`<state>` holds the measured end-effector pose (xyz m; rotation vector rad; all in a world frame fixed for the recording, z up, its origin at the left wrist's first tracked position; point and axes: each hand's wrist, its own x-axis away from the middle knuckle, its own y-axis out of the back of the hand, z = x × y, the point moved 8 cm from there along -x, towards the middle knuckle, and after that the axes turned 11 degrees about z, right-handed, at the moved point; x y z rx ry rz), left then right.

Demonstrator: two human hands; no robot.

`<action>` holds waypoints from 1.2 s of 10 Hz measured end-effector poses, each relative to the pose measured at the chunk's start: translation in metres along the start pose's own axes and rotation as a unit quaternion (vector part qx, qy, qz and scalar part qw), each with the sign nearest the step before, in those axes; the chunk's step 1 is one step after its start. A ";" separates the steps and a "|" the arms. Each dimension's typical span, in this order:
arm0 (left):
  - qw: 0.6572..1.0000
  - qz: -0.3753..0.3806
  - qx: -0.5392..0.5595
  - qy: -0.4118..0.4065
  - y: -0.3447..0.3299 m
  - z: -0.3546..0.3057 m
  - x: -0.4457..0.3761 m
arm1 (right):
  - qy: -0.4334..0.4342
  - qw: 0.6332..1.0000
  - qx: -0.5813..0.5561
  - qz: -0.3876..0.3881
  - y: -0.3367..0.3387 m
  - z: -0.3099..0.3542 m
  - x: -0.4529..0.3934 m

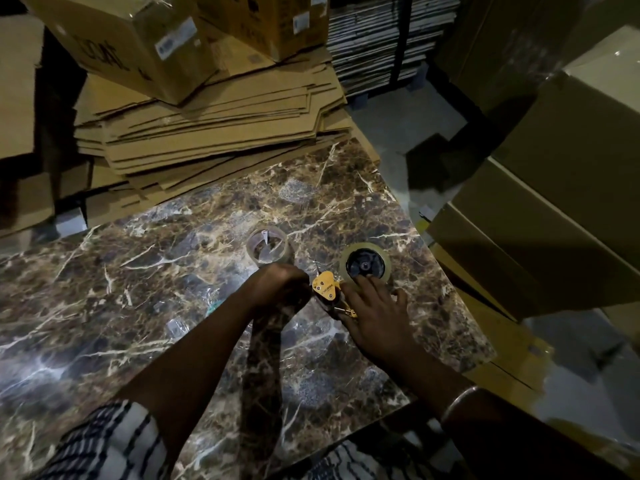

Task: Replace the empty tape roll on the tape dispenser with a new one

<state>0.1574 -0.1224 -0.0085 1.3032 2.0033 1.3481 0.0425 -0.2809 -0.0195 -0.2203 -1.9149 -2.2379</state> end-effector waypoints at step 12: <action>0.974 0.034 -0.009 0.225 0.020 0.005 0.021 | -0.006 0.998 -0.059 0.021 0.028 0.016 -0.003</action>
